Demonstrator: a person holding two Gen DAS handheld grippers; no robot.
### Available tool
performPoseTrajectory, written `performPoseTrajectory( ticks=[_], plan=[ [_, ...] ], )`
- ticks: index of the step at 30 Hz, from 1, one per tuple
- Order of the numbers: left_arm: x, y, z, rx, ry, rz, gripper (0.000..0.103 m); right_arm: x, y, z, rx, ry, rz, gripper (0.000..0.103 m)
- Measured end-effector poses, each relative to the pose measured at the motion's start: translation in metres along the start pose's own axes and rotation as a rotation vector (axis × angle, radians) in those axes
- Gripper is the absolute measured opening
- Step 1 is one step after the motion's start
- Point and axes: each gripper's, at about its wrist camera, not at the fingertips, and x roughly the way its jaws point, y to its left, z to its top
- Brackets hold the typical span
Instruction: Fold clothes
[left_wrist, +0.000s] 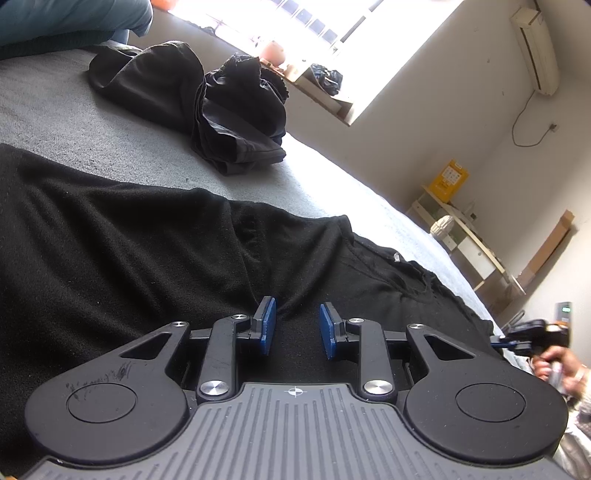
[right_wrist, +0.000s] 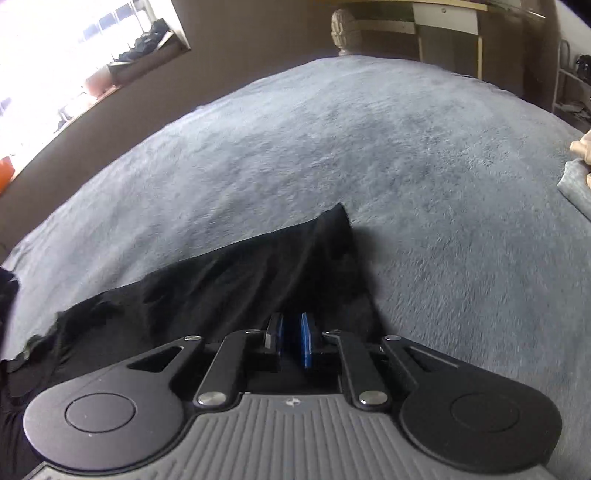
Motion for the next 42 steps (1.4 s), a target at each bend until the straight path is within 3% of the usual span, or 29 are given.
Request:
performPoseTrajectory(
  ticks=[1,5,7,10,12,13,15,18,20,24,29,32,36,39,42],
  plan=[
    [0.000,0.000,0.000,0.000,0.000,0.000,0.027,0.008,-0.007,0.008,0.023,-0.014,-0.052,0.003],
    [0.000,0.001,0.000,-0.003,0.000,-0.002,0.027,-0.002,-0.031,0.027,0.165,-0.128,-0.242,0.007],
    [0.000,0.002,0.000,-0.009,-0.001,-0.007,0.027,-0.021,-0.041,0.022,0.208,-0.129,-0.170,0.008],
    [0.001,0.003,0.000,-0.014,-0.002,-0.011,0.027,-0.044,-0.049,0.004,0.229,-0.048,0.057,0.010],
    [0.001,0.003,0.000,-0.014,-0.002,-0.011,0.027,-0.050,-0.046,-0.009,0.184,0.035,0.129,0.016],
    [0.001,0.003,0.000,-0.015,-0.002,-0.012,0.027,-0.051,-0.049,-0.014,0.155,0.053,0.080,0.021],
    [0.001,0.002,0.000,-0.014,-0.001,-0.011,0.027,-0.051,-0.064,-0.020,0.117,0.064,-0.101,0.023],
    [0.001,0.001,0.001,-0.013,0.000,-0.008,0.027,-0.075,-0.120,-0.030,0.326,0.001,-0.262,0.024],
    [0.001,0.001,0.001,-0.012,0.002,-0.006,0.027,-0.102,-0.139,-0.040,0.384,-0.018,-0.211,0.024],
    [0.001,0.001,0.001,-0.012,0.003,-0.004,0.027,-0.153,-0.146,-0.063,0.354,0.023,-0.050,0.024],
    [0.001,0.000,0.002,-0.013,0.009,0.002,0.027,-0.197,-0.121,-0.116,0.163,0.122,0.260,0.024],
    [0.002,-0.001,0.004,-0.014,0.022,0.011,0.027,-0.211,-0.101,-0.168,0.031,0.217,0.358,0.024],
    [0.001,-0.007,0.009,-0.005,0.045,0.041,0.027,-0.228,-0.099,-0.236,-0.076,0.320,0.320,0.024],
    [-0.002,-0.013,0.015,-0.001,0.075,0.074,0.028,-0.247,-0.128,-0.283,-0.107,0.393,0.197,0.023],
    [-0.015,-0.018,0.025,-0.034,0.089,0.107,0.032,-0.278,-0.158,-0.313,-0.074,0.404,0.139,0.023]
  ],
)
